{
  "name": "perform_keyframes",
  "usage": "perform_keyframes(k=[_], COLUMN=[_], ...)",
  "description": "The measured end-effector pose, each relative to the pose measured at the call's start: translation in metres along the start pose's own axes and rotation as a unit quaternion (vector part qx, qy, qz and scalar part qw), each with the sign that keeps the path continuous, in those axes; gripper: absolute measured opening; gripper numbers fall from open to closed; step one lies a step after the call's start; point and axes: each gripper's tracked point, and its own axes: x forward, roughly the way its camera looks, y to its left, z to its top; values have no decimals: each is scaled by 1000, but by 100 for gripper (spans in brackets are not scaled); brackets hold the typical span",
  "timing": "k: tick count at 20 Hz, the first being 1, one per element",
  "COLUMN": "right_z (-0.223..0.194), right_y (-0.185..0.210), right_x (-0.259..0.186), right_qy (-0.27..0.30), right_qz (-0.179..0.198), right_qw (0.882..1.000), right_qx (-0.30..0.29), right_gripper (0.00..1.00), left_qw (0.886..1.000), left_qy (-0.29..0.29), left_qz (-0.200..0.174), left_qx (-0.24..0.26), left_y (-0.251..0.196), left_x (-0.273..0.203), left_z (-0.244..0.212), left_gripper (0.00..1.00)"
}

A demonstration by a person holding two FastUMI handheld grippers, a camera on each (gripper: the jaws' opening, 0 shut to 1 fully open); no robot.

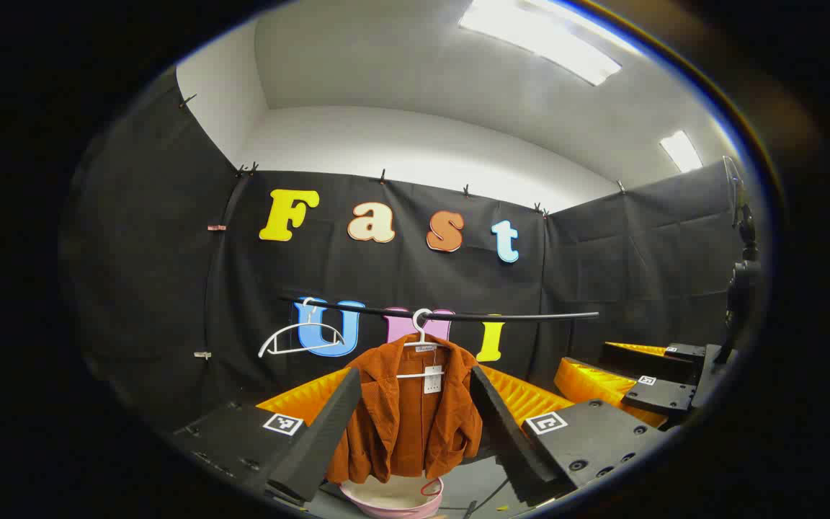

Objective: Grasp the clothes on the hanger with both hands and then place them into the laundry hamper below.

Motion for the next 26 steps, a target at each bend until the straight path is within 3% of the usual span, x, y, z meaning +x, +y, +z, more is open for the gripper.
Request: perform_keyframes(k=[17, 26], right_z=[-7, -15], right_y=[-9, 5], right_x=[-7, -4], right_qy=[10, 17], right_qz=[-7, -9], right_qw=[1000, 1000], right_qx=[15, 13], right_gripper=[97, 97], left_qw=[1000, 1000], left_qy=[10, 18], left_qz=[0, -10], left_qx=[-1, -5], left_y=[0, 3], left_x=[1, -4], left_z=[-7, -4], left_gripper=[96, 96])
